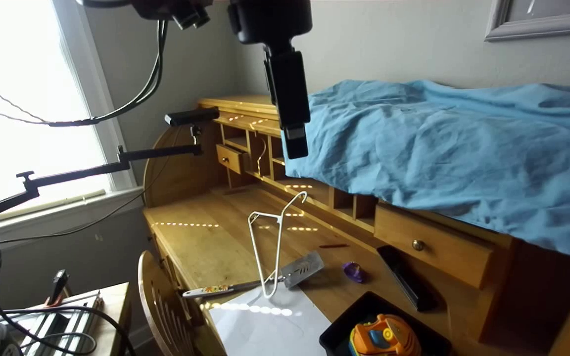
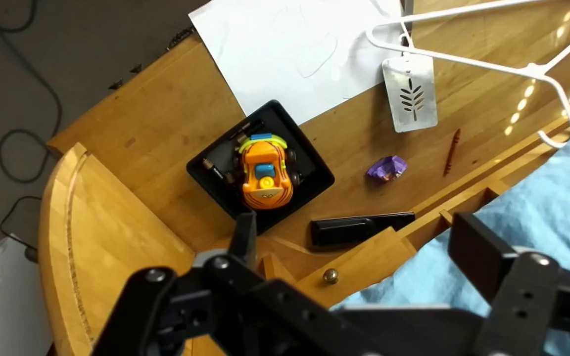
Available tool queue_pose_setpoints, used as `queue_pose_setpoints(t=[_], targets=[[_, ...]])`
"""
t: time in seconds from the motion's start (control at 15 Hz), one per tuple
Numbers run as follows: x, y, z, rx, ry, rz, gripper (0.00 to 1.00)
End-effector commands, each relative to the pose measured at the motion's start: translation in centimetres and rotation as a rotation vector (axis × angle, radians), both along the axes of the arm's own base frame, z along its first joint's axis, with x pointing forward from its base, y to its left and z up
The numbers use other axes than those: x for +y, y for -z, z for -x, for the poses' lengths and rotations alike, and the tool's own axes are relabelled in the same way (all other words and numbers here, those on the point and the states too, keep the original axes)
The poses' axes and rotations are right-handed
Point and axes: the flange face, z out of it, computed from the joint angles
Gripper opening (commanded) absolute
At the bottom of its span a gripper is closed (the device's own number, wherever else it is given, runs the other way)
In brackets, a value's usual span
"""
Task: Remove the toy car from the black tray and put it on the table
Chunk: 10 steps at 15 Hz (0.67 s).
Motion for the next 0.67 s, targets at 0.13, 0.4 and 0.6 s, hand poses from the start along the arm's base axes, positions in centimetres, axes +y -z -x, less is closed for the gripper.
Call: queue_pose_setpoints(t=[0.13,0.4,0.6], targets=[[-2.8,5.1,-4.4,0.013,0.013,0.119,1.0],[-4.7,11.5,-7.4,0.046,0.027,0.186,1.0],[-4.5,16.0,-9.2,0.066,0.037,0.194,1.0]])
